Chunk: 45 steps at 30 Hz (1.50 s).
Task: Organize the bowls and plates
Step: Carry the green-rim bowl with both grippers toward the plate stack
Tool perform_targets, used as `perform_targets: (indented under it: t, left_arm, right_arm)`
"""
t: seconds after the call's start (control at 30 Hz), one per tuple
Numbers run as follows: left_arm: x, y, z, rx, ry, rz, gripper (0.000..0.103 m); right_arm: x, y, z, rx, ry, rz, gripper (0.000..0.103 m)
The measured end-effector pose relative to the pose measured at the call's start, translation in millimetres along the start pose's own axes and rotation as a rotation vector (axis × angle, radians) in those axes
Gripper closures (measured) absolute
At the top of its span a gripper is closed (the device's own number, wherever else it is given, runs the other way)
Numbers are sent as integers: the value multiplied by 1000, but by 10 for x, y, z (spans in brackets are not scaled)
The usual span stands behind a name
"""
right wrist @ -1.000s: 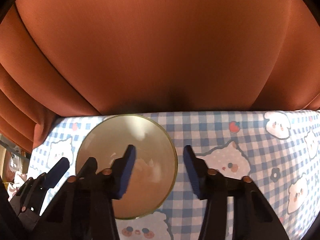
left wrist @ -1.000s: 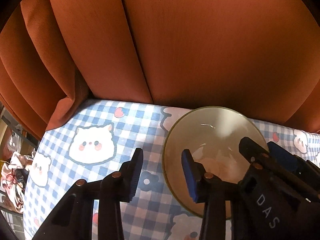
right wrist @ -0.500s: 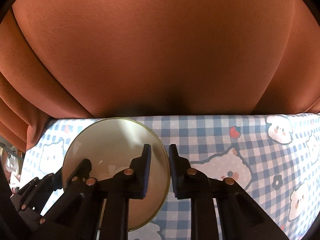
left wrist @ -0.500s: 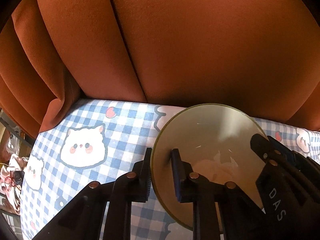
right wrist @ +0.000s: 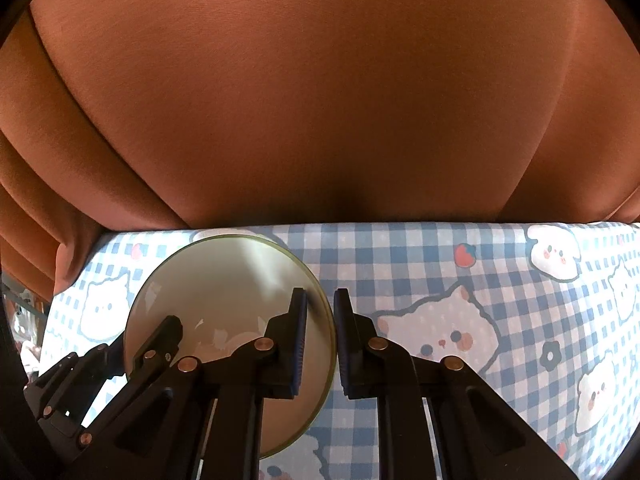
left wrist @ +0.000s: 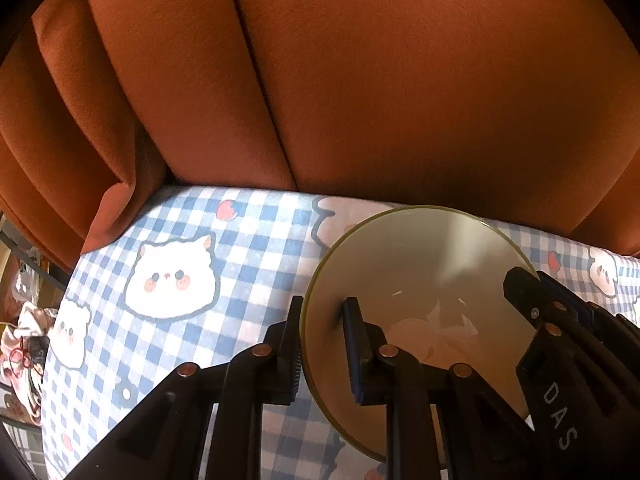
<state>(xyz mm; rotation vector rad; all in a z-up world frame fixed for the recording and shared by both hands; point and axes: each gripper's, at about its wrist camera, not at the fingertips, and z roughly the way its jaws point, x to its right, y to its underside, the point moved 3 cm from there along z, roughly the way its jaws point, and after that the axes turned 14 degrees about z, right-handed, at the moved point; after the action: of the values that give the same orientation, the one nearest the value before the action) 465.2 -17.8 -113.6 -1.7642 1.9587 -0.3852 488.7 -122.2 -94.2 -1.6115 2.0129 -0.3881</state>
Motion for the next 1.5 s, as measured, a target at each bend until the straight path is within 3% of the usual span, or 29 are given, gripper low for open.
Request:
perform_targets:
  t: [0.67,1.5]
  left_arm:
    - [-75,327,-515,25,19,-12,86]
    - [-110,782,-1672,128,114,124,86]
  right_arm:
    - [-7,335,-628,2,14,-12,86]
    - [-71,887,-1945,110,98,116,86]
